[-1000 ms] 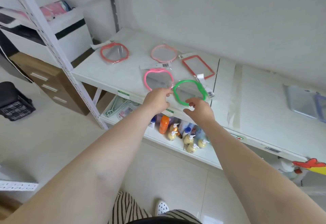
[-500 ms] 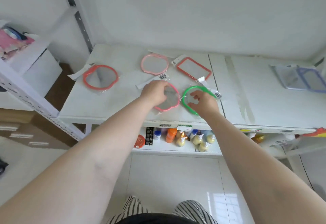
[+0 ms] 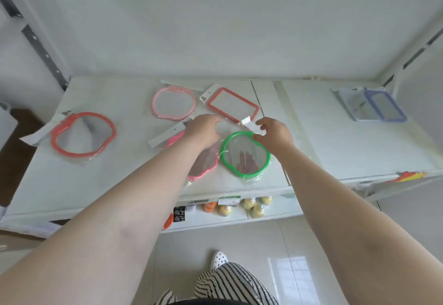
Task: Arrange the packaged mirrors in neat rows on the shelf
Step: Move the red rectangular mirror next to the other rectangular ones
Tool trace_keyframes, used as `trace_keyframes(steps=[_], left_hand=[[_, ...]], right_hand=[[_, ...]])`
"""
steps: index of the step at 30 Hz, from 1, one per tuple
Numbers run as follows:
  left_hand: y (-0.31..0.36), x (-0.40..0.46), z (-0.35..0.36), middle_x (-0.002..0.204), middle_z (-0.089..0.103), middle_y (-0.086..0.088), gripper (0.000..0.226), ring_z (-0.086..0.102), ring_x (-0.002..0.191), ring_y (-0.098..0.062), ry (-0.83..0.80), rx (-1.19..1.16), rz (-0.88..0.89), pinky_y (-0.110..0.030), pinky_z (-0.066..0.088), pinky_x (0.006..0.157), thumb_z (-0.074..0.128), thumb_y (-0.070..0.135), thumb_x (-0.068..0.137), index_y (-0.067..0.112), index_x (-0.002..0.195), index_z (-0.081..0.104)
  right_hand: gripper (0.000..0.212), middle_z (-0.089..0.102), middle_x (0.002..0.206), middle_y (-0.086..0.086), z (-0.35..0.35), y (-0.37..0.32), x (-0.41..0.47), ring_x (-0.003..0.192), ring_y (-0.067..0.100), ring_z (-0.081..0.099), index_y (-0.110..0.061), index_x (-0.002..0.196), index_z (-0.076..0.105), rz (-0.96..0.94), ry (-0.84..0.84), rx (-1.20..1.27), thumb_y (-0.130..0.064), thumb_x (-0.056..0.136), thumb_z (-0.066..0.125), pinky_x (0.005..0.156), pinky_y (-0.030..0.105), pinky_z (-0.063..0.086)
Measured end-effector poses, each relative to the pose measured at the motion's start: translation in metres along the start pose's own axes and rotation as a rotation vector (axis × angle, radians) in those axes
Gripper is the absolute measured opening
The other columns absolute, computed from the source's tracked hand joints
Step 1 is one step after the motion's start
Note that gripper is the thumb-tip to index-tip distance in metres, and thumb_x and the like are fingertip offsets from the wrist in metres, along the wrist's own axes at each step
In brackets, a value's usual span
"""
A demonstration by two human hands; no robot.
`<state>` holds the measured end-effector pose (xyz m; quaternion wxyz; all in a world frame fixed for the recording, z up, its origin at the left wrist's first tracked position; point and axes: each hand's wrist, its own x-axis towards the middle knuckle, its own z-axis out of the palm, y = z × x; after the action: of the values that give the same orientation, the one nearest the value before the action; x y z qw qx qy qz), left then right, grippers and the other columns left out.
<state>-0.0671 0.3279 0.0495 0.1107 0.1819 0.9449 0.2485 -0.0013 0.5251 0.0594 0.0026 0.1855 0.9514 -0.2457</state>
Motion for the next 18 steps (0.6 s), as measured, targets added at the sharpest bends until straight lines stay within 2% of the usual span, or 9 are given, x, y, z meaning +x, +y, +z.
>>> trace_keyframes(steps=[4, 7, 9, 14, 18], left_hand=[[0.003, 0.04, 0.02, 0.132, 0.058, -0.005, 0.046, 0.053, 0.123, -0.026, 0.025, 0.026, -0.053, -0.037, 0.044, 0.101, 0.056, 0.018, 0.086, 0.017, 0.132, 0.052], [0.005, 0.067, 0.037, 0.109, 0.065, -0.012, 0.026, 0.06, 0.106, -0.032, 0.047, 0.015, -0.098, -0.036, 0.045, 0.081, 0.053, 0.022, 0.088, 0.004, 0.107, 0.059], [0.01, 0.082, 0.048, 0.106, 0.065, -0.013, 0.028, 0.061, 0.102, -0.032, 0.042, -0.01, -0.148, -0.034, 0.043, 0.076, 0.051, 0.024, 0.091, 0.002, 0.105, 0.06], [0.016, 0.109, 0.075, 0.108, 0.067, -0.013, 0.032, 0.062, 0.104, -0.032, 0.053, -0.149, -0.257, -0.036, 0.049, 0.086, 0.051, 0.03, 0.092, 0.005, 0.108, 0.064], [0.024, 0.129, 0.085, 0.116, 0.065, -0.014, 0.032, 0.058, 0.111, -0.032, 0.082, -0.271, -0.393, -0.033, 0.045, 0.091, 0.048, 0.025, 0.094, 0.003, 0.113, 0.061]], right_hand=[[0.045, 0.062, 0.122, 0.0, -0.001, 0.019, 0.054, 0.104, 0.019, 0.06, -0.025, 0.124, 0.059, -0.004, 0.003, 0.026, -0.029, 0.081, 0.072, 0.082, 0.029, 0.047], [0.046, 0.061, 0.124, 0.002, 0.005, 0.034, 0.089, 0.085, 0.018, 0.053, -0.023, 0.126, 0.057, -0.014, 0.0, 0.023, -0.027, 0.082, 0.071, 0.076, 0.031, 0.05], [0.048, 0.06, 0.124, 0.004, 0.007, 0.042, 0.107, 0.084, 0.02, 0.052, -0.02, 0.128, 0.056, -0.011, -0.01, 0.009, -0.028, 0.083, 0.071, 0.079, 0.033, 0.05], [0.055, 0.062, 0.122, 0.01, 0.018, 0.049, 0.14, 0.11, 0.026, 0.06, -0.015, 0.137, 0.048, -0.012, -0.07, -0.007, -0.029, 0.087, 0.067, 0.086, 0.028, 0.044], [0.058, 0.058, 0.125, 0.013, 0.034, 0.051, 0.163, 0.11, 0.034, 0.059, -0.01, 0.137, 0.043, 0.014, -0.101, 0.003, -0.032, 0.088, 0.063, 0.09, 0.036, 0.049]])
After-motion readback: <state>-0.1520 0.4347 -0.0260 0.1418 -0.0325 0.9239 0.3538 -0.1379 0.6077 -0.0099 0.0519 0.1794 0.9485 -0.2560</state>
